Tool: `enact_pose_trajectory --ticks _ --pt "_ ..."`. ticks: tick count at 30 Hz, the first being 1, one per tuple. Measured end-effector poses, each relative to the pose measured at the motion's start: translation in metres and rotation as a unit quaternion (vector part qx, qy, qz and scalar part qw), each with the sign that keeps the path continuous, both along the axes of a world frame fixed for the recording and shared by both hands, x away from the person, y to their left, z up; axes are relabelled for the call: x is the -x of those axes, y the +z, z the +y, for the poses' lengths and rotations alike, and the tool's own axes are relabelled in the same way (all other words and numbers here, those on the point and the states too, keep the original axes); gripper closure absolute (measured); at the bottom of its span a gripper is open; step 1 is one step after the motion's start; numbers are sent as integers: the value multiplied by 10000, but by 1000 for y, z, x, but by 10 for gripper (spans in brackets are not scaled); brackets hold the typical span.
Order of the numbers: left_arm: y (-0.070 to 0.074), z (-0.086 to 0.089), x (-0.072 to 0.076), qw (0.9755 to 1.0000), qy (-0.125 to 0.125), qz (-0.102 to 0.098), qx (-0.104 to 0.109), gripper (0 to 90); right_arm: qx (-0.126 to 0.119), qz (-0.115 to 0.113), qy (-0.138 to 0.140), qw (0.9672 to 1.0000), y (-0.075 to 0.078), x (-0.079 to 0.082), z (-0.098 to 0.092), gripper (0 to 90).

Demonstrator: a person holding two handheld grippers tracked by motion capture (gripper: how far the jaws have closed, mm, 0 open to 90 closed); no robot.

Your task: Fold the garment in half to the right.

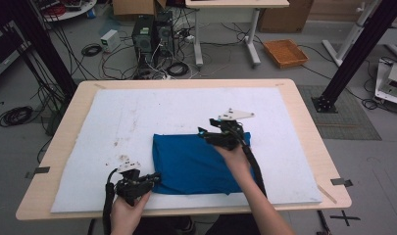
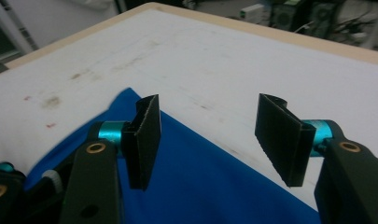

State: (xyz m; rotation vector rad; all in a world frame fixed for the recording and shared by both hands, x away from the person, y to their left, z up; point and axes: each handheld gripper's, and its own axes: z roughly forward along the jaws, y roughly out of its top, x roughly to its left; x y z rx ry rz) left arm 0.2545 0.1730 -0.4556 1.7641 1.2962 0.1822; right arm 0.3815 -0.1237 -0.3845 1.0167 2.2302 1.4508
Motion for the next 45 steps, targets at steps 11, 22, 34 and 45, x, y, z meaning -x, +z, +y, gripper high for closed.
enact_pose_trajectory --ticks 11,22,34,45 --pt "-1 2 0 10000 -37 -5 38 834 374 686 404 9961 -23 -41 100 466" --pt "-1 2 0 10000 -68 -34 30 834 802 1058 466 9901 -41 -60 148 446" --pt "-2 3 0 10000 -47 -33 39 834 546 1038 433 9922 -36 -60 151 451" --pt "-2 4 0 10000 -54 -7 78 834 763 1189 446 9890 -42 -67 158 573"
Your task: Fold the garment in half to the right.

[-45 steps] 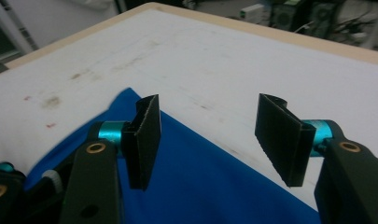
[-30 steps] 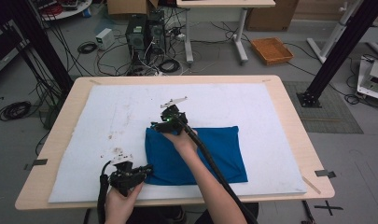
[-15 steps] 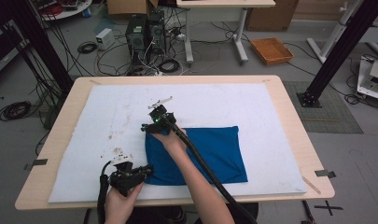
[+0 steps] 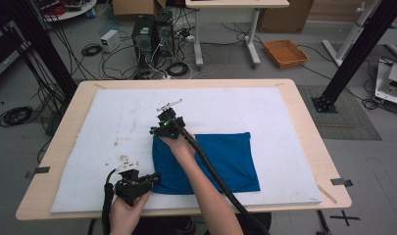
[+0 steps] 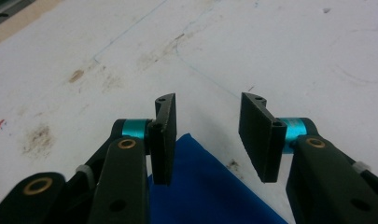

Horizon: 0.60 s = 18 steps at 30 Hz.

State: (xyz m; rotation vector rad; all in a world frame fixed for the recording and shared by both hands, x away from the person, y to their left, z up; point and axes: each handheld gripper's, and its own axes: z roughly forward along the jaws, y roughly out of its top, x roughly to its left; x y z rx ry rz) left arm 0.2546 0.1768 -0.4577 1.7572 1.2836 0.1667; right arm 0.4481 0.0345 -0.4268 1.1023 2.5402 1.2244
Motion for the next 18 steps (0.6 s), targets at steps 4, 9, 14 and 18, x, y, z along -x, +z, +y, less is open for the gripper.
enact_pose_trajectory --ticks 4,9,14,18 --pt "0 0 0 10000 -1 -2 -2 833 288 53 46 9996 -6 -1 10 621" --pt "0 0 0 10000 -1 1 -1 833 577 12 91 9983 -14 -1 19 787" --pt "2 2 2 10000 59 -66 22 847 410 -50 185 9990 -8 0 16 881" --pt "7 3 3 9997 25 -200 100 856 147 -211 230 9994 9 0 7 881"
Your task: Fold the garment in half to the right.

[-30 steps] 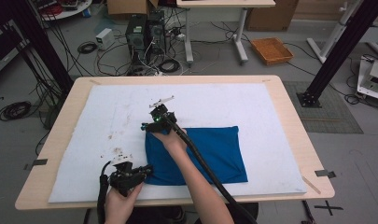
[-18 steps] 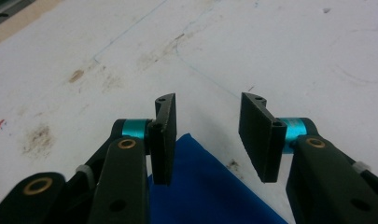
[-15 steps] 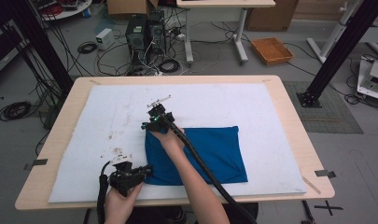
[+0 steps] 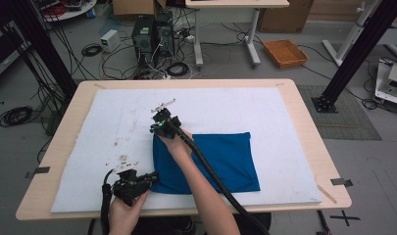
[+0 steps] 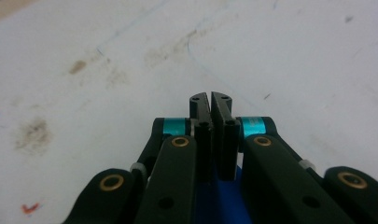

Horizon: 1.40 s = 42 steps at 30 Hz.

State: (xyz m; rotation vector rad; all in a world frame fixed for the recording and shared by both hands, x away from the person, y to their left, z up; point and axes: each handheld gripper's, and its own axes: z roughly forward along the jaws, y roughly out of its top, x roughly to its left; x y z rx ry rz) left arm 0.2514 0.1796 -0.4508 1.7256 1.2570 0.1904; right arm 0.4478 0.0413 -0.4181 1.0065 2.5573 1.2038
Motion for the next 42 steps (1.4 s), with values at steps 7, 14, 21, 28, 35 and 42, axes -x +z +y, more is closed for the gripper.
enact_pose_trajectory --ticks 7,14,21,28,35,42 --pt "20 -11 3 9992 -211 -330 87 858 -662 56 70 9978 29 -1 -34 880" --pt "40 -51 -2 9955 -727 -398 467 858 -931 24 205 9954 49 2 -72 880" --pt "44 -100 -14 9914 -1097 -353 623 858 -1014 -108 137 9947 60 6 -123 879" --pt "42 -139 -24 9895 -1283 -498 441 858 -879 -208 -105 9959 60 2 -173 881" --pt "33 -173 -35 9872 -1491 -372 419 857 -783 -361 -202 9961 57 0 -214 881" --pt "26 -209 -41 9835 -1701 -253 555 857 -441 -371 -344 9977 49 1 -244 881"
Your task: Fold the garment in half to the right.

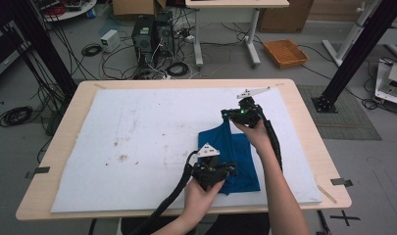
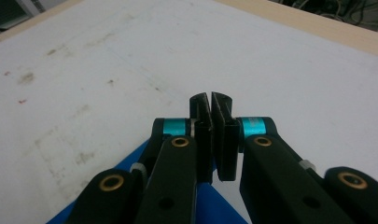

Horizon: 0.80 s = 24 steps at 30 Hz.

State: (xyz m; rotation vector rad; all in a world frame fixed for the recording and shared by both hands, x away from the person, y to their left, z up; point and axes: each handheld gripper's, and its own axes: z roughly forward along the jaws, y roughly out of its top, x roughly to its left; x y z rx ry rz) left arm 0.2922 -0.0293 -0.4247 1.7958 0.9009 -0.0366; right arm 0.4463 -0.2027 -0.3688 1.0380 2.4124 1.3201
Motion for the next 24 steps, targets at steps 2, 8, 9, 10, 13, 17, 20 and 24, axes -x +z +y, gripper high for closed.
enact_pose_trajectory --ticks 2,8,9,10,13,17,20,24 --pt "-1 -7 -3 10000 -43 54 10 857 79 -9 -134 9999 -2 2 -8 881" --pt "-3 -25 -3 9999 -98 38 -74 857 370 -375 -477 9975 -8 14 -29 880" --pt "-4 -26 -4 9999 -122 32 -89 857 316 -379 -483 9976 -9 15 -33 880" --pt "-6 -29 -4 9999 -132 63 -61 857 315 -361 -481 9977 -10 15 -36 880" --pt "-9 -37 -4 9997 -189 121 -22 857 363 -273 -548 9975 -15 15 -45 880" --pt "-9 -44 -7 9997 -166 174 30 857 345 -244 -627 9971 -20 14 -56 880" --pt "-8 -45 -5 9998 -145 102 29 857 288 -213 -654 9972 -20 12 -60 879" --pt "-11 -47 -4 9998 -140 102 30 856 333 -140 -645 9973 -22 11 -59 877"
